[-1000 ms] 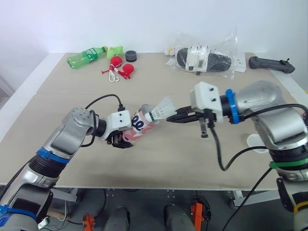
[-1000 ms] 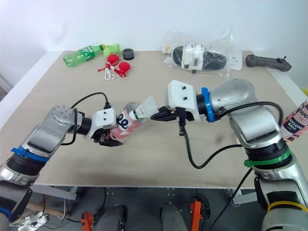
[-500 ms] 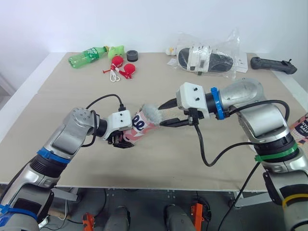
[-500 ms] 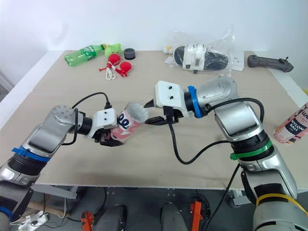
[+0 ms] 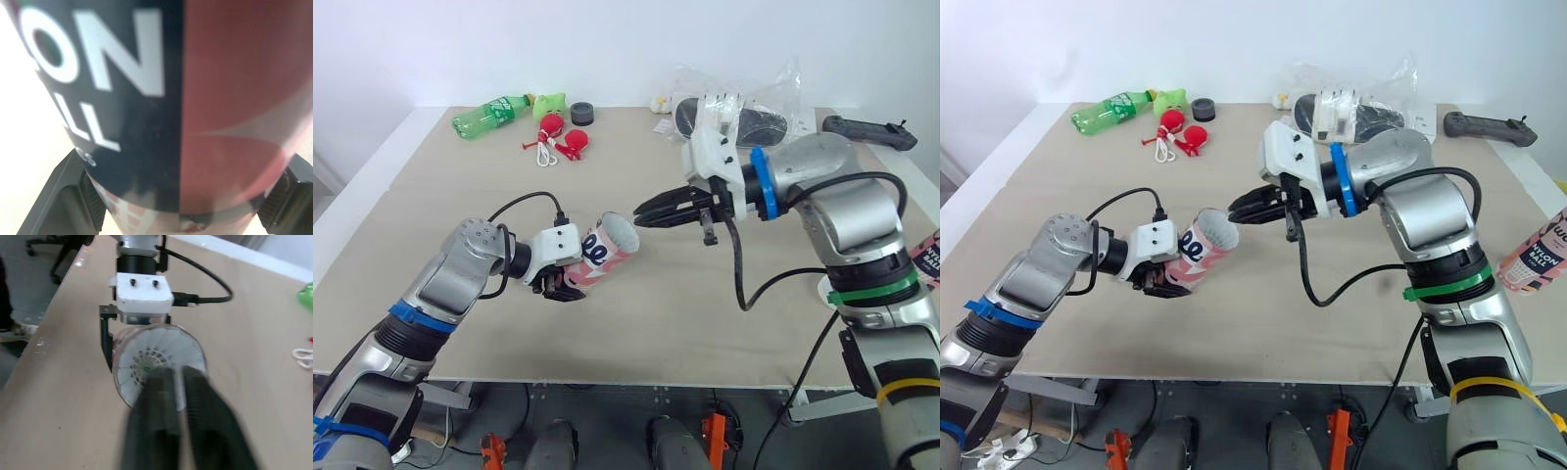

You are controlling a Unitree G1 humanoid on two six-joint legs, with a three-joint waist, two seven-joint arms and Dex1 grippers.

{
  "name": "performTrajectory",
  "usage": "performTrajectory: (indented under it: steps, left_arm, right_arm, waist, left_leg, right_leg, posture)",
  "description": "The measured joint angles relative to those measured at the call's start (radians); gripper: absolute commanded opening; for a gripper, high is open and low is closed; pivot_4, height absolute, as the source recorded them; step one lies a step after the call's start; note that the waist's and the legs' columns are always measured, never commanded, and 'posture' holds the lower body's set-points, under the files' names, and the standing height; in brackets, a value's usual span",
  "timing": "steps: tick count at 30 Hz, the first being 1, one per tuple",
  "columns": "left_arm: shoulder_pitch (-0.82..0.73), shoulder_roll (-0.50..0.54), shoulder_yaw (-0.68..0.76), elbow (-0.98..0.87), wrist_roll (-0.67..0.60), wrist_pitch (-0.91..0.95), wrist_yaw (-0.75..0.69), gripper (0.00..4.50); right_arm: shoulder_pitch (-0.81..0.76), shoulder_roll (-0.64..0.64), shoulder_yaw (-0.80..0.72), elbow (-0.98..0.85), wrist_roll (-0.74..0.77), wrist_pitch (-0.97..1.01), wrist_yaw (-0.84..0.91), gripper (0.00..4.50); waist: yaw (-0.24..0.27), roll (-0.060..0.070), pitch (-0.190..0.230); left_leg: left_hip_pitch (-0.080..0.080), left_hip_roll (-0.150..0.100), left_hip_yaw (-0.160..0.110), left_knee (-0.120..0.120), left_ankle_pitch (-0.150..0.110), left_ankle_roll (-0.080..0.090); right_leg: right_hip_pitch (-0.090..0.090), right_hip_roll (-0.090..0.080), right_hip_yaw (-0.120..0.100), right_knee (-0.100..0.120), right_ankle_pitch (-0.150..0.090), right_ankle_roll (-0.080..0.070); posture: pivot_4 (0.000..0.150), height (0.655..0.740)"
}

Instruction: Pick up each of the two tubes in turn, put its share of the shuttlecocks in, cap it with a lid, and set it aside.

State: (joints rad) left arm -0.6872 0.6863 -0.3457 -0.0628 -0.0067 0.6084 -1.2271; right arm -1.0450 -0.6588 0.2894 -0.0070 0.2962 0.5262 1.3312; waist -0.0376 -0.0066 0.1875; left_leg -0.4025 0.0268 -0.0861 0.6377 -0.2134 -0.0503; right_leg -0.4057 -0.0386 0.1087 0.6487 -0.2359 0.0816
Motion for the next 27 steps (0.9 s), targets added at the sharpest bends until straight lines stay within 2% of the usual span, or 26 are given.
performTrajectory:
  steps: [10, 21, 27]
  left_arm:
    - [0.017, 0.002, 0.009, -0.027, 0.000, 0.010, 0.009, 3.13]
    - [0.035, 0.011, 0.015, -0.056, 0.000, 0.043, 0.030, 3.13]
    - [0.039, 0.011, 0.016, -0.065, -0.001, 0.047, 0.037, 3.13]
  right_arm:
    - [-0.041, 0.191, 0.170, 0.198, -0.133, -0.061, -0.004, 0.03]
    - [-0.053, 0.255, 0.214, 0.235, -0.236, -0.115, 0.002, 0.03]
    - [-0.053, 0.252, 0.188, 0.235, -0.235, -0.113, 0.001, 0.03]
  waist:
    - [0.000, 0.000, 0.000]
    - [-0.011, 0.000, 0.000]
    - [-0.010, 0.000, -0.001]
  left_leg:
    - [-0.001, 0.000, 0.000, 0.000, 0.000, 0.000]
    - [0.002, 0.001, 0.000, -0.001, 0.000, 0.000]
    - [0.002, 0.001, -0.001, -0.001, 0.000, 0.000]
  right_leg:
    - [0.000, 0.000, 0.000, 0.000, 0.000, 0.000]
    - [0.000, 0.002, 0.000, 0.002, 0.000, -0.001]
    - [0.000, 0.002, 0.000, 0.002, 0.000, -0.001]
  posture:
    - [0.150, 0.7400]
    - [0.150, 0.7400]
    - [0.150, 0.7400]
